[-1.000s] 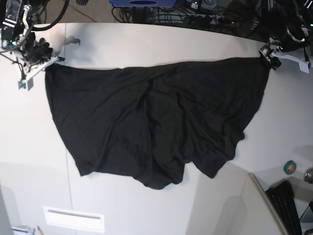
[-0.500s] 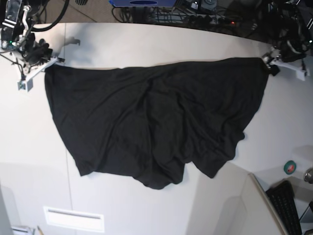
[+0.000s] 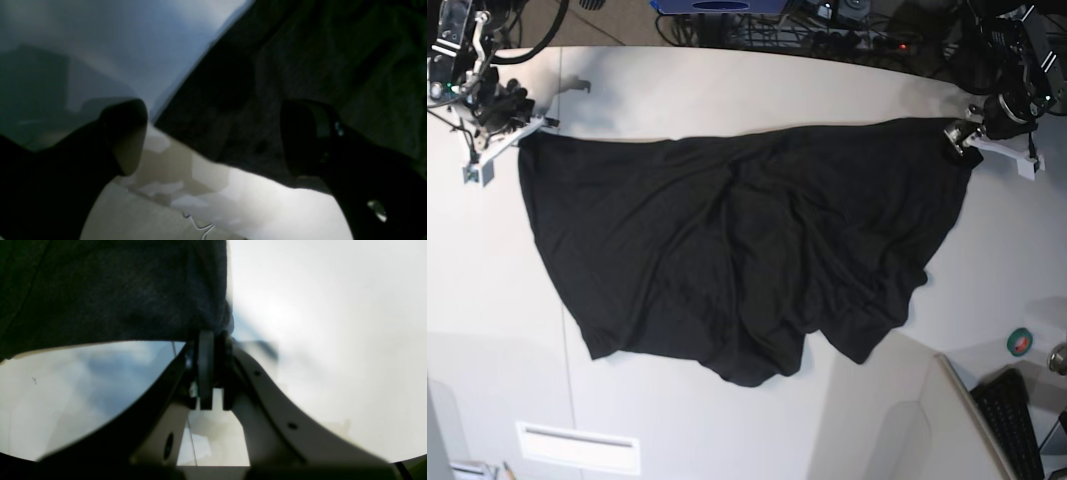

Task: Layout the t-shirt on the table in an organized manner, then fold the t-shirt properly
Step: 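Pull the shirt edge taut between both grippers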

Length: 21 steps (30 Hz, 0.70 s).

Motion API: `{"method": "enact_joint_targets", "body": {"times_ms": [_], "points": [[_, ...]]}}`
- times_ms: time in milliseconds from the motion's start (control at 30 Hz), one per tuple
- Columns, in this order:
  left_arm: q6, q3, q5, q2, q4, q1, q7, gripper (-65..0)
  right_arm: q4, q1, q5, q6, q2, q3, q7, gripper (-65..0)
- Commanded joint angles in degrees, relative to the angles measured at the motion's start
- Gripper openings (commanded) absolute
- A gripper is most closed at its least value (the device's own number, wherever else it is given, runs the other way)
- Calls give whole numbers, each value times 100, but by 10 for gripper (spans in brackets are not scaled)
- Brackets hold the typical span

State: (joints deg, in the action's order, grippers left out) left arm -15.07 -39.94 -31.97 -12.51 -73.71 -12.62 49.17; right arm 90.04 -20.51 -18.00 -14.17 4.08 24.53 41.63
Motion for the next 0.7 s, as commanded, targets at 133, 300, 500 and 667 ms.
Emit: {"method": "enact_joint_targets", "body": {"times_ms": [133, 300, 500, 667], "points": [[-264, 8, -52, -37, 448, 89, 81, -188, 117, 25, -42, -38, 89, 30, -79, -650], [-757, -36, -43, -72, 905, 203, 81, -316, 117, 25, -42, -38, 89, 30, -79, -650], [-765, -45, -43, -72, 888, 159, 99, -324, 117, 25, -33, -38, 89, 21, -79, -650], [-757, -45, -43, -72, 888, 159, 90, -454, 117, 16, -24, -38, 80, 12, -70, -650]]}}
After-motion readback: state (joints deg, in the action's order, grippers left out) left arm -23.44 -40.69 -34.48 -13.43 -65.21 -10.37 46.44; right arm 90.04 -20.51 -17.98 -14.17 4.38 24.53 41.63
